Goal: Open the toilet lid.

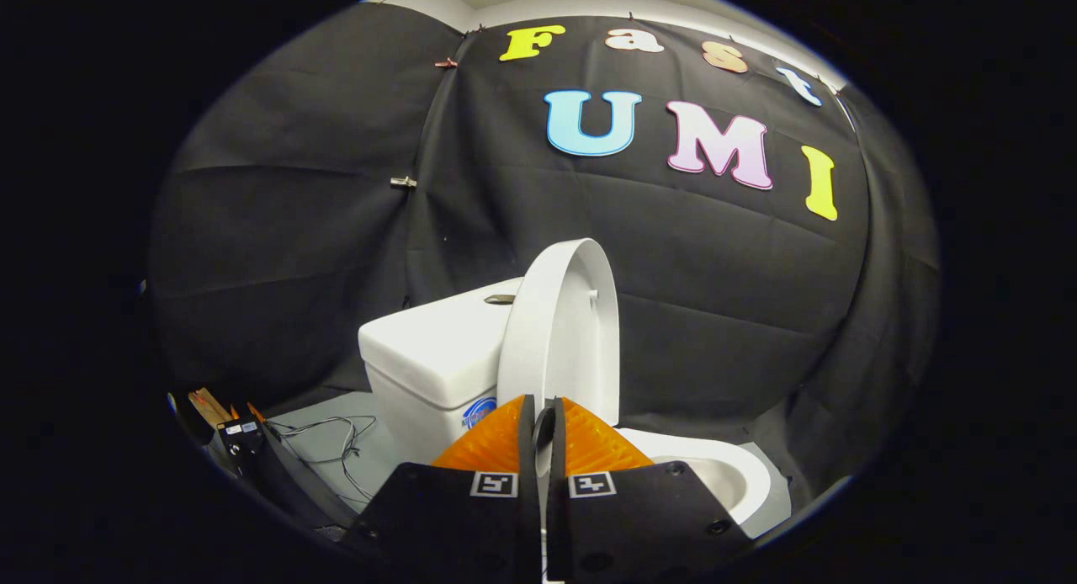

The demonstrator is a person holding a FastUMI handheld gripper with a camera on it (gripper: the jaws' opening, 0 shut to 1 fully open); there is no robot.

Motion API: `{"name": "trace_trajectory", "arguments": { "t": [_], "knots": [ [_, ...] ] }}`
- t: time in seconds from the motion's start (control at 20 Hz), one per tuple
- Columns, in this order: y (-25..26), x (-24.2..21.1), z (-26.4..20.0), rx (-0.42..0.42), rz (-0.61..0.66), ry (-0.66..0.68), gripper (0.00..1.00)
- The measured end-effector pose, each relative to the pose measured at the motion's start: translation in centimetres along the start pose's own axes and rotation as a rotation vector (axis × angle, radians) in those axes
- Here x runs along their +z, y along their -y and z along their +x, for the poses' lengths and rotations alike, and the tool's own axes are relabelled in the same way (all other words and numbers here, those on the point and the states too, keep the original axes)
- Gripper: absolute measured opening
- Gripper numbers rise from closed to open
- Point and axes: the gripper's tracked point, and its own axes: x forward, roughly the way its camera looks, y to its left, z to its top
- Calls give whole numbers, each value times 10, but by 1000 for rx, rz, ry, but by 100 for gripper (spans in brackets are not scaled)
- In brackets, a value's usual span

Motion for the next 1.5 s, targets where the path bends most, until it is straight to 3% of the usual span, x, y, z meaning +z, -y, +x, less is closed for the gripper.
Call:
{"name": "trace_trajectory", "arguments": {
  "t": [0.65, 0.7, 0.8, 0.9, 1.2, 1.35, 1.5],
  "knots": [
    [9, -3, -2, 7, 28, -37, 8],
    [5, -2, -5, 37, 30, -35, 7],
    [0, 5, -10, 55, 20, -18, 21],
    [-1, 20, -26, 53, -1, 22, 23],
    [18, 83, -78, 6, -51, 144, 87],
    [42, 105, -113, -46, -76, 152, 98],
    [67, 120, -153, -95, -64, 163, 99]
  ]
}}
